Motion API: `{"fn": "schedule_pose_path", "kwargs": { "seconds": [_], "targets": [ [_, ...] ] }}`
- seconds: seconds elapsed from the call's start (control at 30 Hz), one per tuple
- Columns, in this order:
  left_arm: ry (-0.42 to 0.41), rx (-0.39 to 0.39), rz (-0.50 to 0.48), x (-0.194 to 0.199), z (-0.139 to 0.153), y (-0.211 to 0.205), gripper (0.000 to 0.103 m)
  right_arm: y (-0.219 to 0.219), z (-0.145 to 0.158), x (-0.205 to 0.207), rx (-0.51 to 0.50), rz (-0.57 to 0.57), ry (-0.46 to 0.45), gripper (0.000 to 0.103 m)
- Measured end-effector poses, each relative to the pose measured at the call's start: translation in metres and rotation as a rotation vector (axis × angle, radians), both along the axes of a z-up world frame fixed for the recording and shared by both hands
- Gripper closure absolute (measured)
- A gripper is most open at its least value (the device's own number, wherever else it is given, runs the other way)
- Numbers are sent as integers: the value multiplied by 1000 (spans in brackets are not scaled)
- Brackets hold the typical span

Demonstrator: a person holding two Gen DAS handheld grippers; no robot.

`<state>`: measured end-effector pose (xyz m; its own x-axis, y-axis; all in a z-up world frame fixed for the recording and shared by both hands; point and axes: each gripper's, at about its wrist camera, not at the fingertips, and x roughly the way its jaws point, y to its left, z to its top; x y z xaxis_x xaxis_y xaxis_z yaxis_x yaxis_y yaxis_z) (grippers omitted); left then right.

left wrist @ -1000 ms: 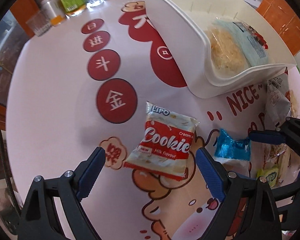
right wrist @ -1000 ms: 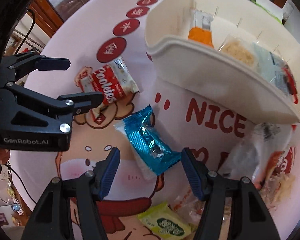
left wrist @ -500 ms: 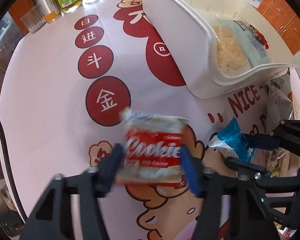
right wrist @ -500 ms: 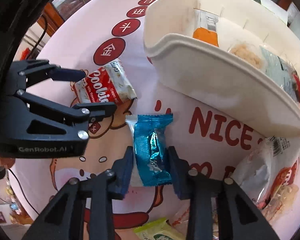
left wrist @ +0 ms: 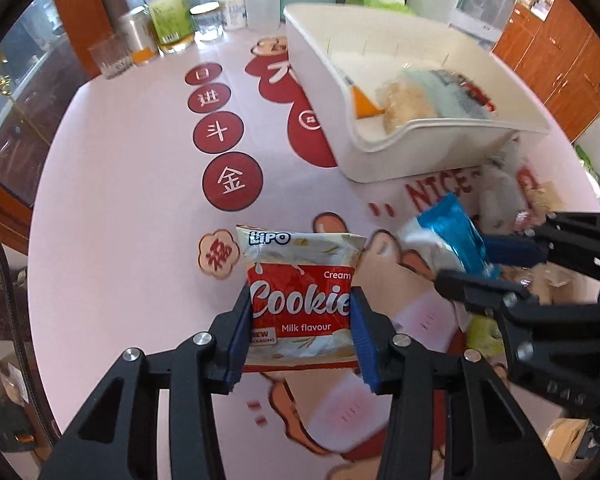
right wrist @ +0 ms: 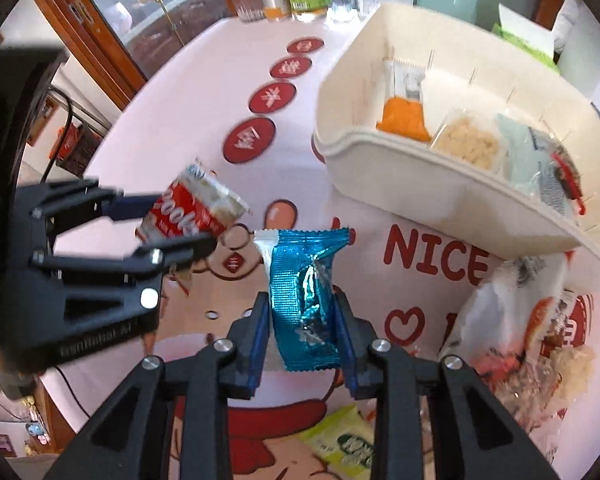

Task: Organize snacks
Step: 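Carry both snacks into the white tray and open both tools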

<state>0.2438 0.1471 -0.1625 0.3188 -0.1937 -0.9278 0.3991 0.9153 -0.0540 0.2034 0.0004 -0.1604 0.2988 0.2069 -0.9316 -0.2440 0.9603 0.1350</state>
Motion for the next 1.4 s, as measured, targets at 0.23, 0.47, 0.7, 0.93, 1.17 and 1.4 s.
{"fn": "schedule_pose_path", "kwargs": {
  "seconds": [0.23, 0.47, 0.7, 0.93, 1.17, 1.4],
  "targets": [
    [-64, -78, 36, -35, 55, -8, 59, -15, 55, -29, 44, -39, -96, 73],
    [-179, -161, 31, -43, 125, -43, 59, -46, 113, -45, 65, -74, -207, 73],
    [-277, -175, 72, -28, 181, -93, 59, -100, 172, -36, 79, -83, -339, 73],
    [-356, -189, 156, -10, 222, -143, 59, -168, 219, -13, 82, -105, -417, 73],
    [-383, -172, 205, 4, 235, -184, 59, -211, 233, 15, 83, -100, -452, 72],
    [-389, -102, 243, 29, 222, -212, 59, -233, 213, 53, 115, -149, -406, 72]
  ]
}}
